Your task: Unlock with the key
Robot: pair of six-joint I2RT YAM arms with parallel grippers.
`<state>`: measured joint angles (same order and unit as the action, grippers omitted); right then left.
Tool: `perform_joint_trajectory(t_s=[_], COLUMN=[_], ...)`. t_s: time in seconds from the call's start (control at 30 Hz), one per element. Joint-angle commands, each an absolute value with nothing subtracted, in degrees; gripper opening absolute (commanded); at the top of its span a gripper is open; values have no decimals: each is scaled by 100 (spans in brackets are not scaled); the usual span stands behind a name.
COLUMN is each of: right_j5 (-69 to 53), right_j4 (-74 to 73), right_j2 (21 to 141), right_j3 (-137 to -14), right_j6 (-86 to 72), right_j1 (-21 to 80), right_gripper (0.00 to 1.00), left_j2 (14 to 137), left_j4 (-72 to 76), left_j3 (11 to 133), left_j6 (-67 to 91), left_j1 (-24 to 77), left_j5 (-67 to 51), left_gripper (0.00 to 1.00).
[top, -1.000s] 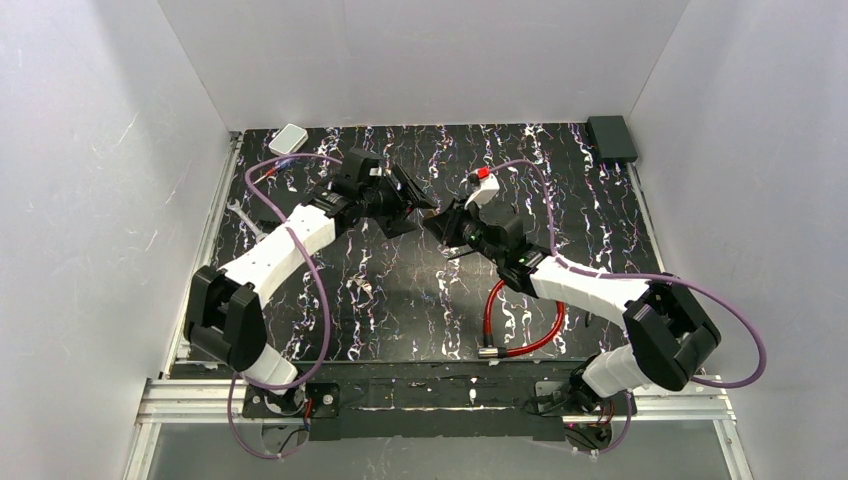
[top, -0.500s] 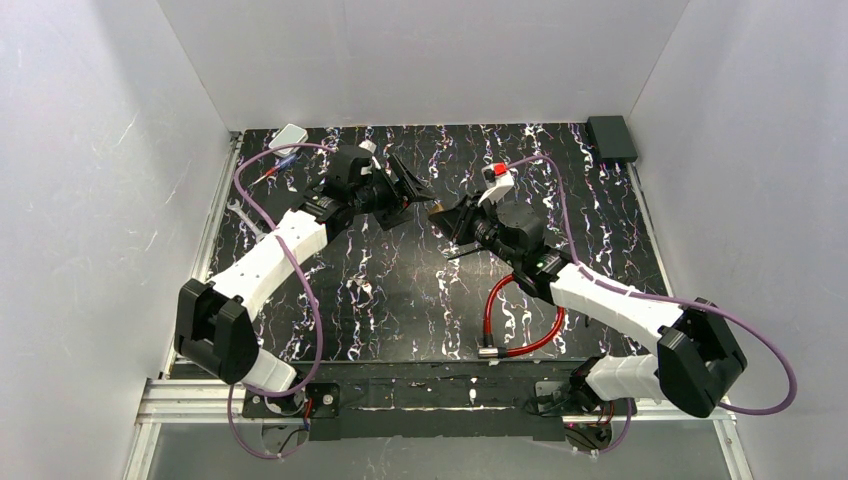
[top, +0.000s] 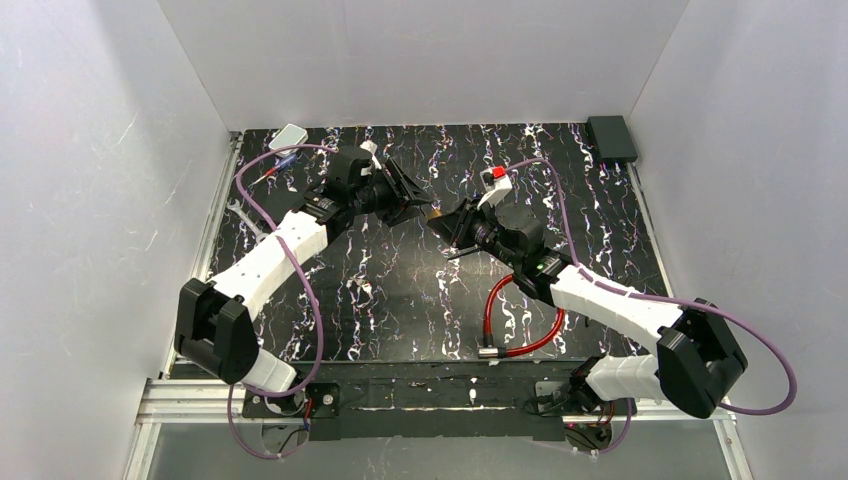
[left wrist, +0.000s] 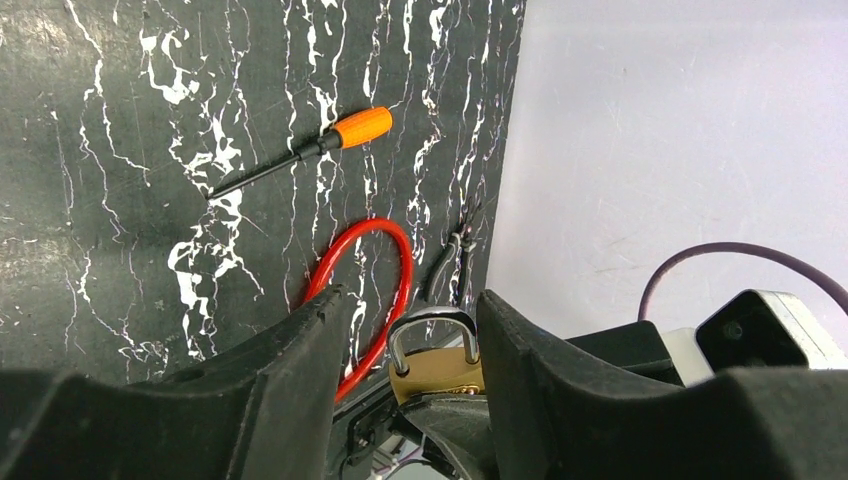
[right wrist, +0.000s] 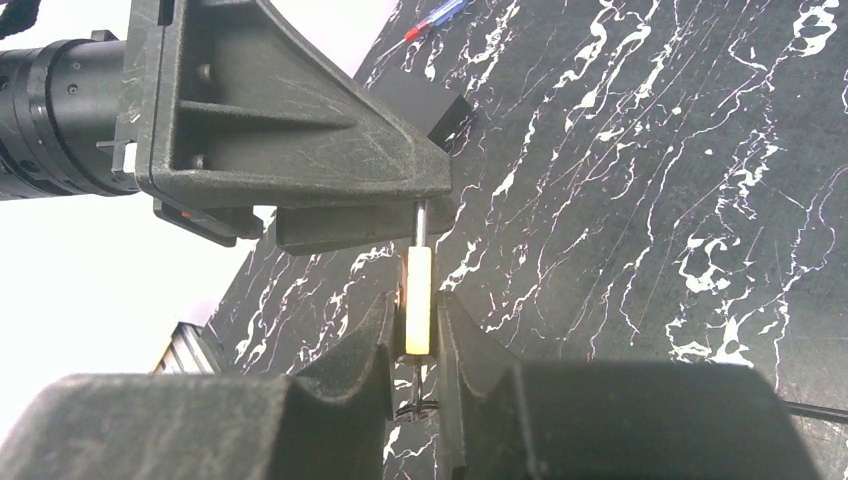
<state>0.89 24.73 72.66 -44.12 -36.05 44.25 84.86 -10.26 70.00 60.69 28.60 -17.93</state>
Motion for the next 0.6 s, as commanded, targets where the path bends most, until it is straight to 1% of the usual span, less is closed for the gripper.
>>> perform_joint_trajectory(t_s=[0.0,0.07,0.23,0.3,0.43,0.57], right_j5=[121,116,52,38,-390,-646], right_j4=[2976,2926,2883,2914,3033,3127], right_j2=[7091,7108,7119,7131,7227,7324], right_j3=[-4619,-4750,-5037,-5119,-5319,-5496], right_j6=[-3612,-3589,-3514,-3464,-3272,-3166], right_j1=[4421,4420,4420,4420,4421,4416], right_gripper=[1,1,1,1,1,1], left_j2=[8445,8489,8552,8572,8693,8758], left_j4=[-998,-1038,-1124,-1112,-1178,-1204], left_j3=[7021,7060,7116,7119,7216,7264], left_j6=[6047,6035,5994,5995,5975,5933], left_j1=[2848,2848,2849,2848,2850,2853], left_j5=[-1980,-2001,-2019,-2080,-2227,-2322], left_gripper=[46,44,44,45,48,49])
